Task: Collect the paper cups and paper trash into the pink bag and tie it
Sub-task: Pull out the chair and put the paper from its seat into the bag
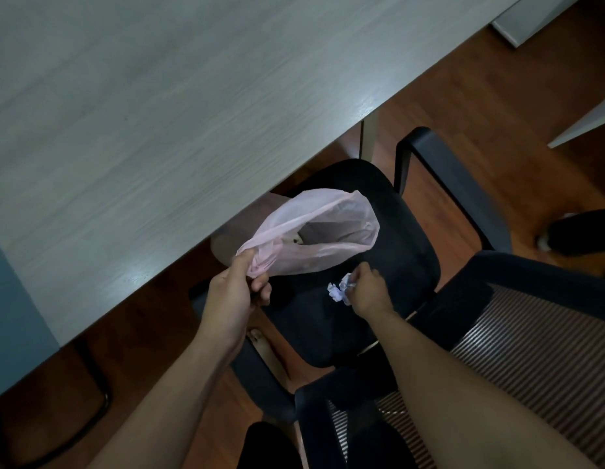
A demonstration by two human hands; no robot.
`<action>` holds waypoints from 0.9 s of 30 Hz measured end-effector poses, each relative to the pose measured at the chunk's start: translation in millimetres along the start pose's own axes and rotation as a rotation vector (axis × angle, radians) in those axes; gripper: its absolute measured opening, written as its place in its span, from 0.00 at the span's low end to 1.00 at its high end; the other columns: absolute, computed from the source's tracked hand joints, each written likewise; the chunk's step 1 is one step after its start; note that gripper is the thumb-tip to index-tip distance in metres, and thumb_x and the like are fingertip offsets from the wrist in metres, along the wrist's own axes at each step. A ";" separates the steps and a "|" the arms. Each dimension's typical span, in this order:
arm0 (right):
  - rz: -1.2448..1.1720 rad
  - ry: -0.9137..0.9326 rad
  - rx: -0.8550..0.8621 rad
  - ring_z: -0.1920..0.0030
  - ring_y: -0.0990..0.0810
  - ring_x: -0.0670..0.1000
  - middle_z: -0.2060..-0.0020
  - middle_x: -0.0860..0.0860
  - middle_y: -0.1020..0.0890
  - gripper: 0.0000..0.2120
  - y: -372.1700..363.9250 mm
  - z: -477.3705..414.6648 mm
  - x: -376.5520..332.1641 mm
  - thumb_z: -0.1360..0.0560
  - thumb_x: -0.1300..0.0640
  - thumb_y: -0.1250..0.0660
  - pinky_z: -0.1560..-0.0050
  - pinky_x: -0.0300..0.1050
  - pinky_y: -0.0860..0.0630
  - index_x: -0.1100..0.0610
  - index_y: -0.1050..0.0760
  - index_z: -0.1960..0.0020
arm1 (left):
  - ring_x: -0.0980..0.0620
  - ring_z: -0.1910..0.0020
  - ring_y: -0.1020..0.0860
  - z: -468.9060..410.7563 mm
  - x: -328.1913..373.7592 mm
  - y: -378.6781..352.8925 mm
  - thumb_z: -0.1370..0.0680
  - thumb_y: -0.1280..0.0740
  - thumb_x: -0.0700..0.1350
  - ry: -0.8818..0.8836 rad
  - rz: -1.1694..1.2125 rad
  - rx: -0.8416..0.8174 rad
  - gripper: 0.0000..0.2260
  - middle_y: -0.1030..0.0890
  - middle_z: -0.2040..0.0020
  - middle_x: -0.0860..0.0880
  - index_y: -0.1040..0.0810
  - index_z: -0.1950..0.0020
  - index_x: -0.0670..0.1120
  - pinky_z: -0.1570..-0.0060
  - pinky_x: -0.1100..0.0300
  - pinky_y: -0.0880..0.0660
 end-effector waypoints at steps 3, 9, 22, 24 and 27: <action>-0.285 -0.018 -0.002 0.55 0.19 0.50 0.50 0.51 0.17 0.10 27.0 25.8 -5.3 0.23 0.58 0.24 0.63 0.38 0.28 0.55 0.24 0.47 | 0.49 0.69 0.32 11.2 8.1 -1.7 0.14 0.38 0.52 -0.028 -0.032 0.004 0.14 0.35 0.69 0.49 0.22 0.46 0.43 0.61 0.51 0.32; -0.595 0.110 -0.135 0.51 0.14 0.48 0.50 0.50 0.13 0.10 99.1 97.9 -45.8 0.23 0.52 0.22 0.45 0.53 0.15 0.52 0.20 0.46 | 0.49 0.68 0.31 52.1 37.6 -1.7 0.11 0.41 0.51 -0.159 -0.284 -0.087 0.21 0.31 0.69 0.47 0.23 0.57 0.39 0.62 0.54 0.32; -0.672 0.275 -0.167 0.43 0.13 0.48 0.42 0.46 0.11 0.11 203.2 245.9 -165.1 0.14 0.50 0.35 0.40 0.45 0.18 0.44 0.15 0.39 | 0.50 0.69 0.37 148.4 130.6 21.5 0.10 0.41 0.49 -0.338 -0.463 -0.577 0.15 0.32 0.65 0.43 0.16 0.41 0.45 0.68 0.57 0.37; -0.662 0.287 -0.155 0.51 0.15 0.47 0.50 0.45 0.12 0.12 214.7 261.8 -174.8 0.14 0.50 0.38 0.46 0.43 0.20 0.49 0.15 0.49 | 0.50 0.69 0.39 159.0 139.5 23.7 0.10 0.41 0.51 -0.358 -0.483 -0.665 0.17 0.35 0.65 0.43 0.18 0.38 0.41 0.68 0.54 0.38; -0.673 0.246 -0.085 0.63 0.20 0.43 0.66 0.46 0.17 0.16 230.4 274.1 -192.9 0.20 0.46 0.40 0.49 0.39 0.26 0.56 0.24 0.60 | 0.49 0.69 0.38 169.1 154.5 28.4 0.13 0.39 0.60 -0.383 -0.521 -0.703 0.27 0.36 0.65 0.40 0.24 0.35 0.35 0.67 0.45 0.37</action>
Point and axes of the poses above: each hand's wrist, its own z-axis away from the middle knuckle, its own y-axis out of the back of the hand, x = y × z, the point moved 2 cm from there along -z, towards the middle knuckle
